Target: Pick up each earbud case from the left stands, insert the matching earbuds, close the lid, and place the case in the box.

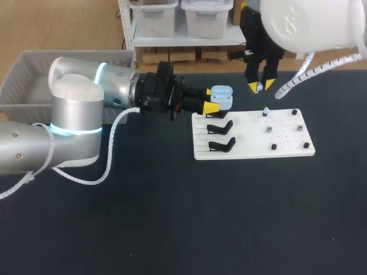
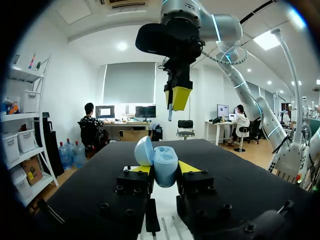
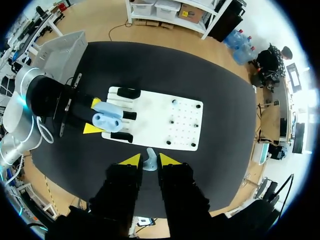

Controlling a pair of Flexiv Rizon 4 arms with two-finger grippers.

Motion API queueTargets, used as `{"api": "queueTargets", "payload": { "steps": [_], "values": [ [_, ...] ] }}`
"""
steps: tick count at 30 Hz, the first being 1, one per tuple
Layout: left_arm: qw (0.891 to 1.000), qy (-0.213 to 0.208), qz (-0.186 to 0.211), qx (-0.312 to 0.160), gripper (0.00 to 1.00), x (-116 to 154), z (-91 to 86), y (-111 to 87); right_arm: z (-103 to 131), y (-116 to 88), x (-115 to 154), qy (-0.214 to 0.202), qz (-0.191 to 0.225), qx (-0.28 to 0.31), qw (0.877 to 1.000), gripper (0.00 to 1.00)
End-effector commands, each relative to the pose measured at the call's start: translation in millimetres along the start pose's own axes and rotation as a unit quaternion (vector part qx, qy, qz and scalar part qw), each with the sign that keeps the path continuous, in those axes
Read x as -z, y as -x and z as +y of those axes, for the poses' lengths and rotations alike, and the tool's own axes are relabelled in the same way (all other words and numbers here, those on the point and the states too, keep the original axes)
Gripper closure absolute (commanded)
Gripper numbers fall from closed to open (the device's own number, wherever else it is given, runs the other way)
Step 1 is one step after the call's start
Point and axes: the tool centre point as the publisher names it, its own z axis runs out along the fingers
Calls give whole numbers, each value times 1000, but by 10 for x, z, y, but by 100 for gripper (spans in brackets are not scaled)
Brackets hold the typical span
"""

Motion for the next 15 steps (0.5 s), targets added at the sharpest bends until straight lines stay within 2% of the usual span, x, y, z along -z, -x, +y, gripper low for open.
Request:
{"api": "queueTargets", "payload": {
  "steps": [1, 7, 15],
  "values": [
    [1000, 3, -1, -2, 100, -1, -20, -8, 155, 29, -9, -12, -4, -16, 1000, 100],
    [1000, 3, -1, -2, 100, -1, -20, -8, 332, 46, 49, -43, 5, -96, 994, 100],
    [1000, 3, -1, -2, 100, -1, -20, -8, 435, 63, 25, -50, 42, -178, 982, 100]
  ]
}}
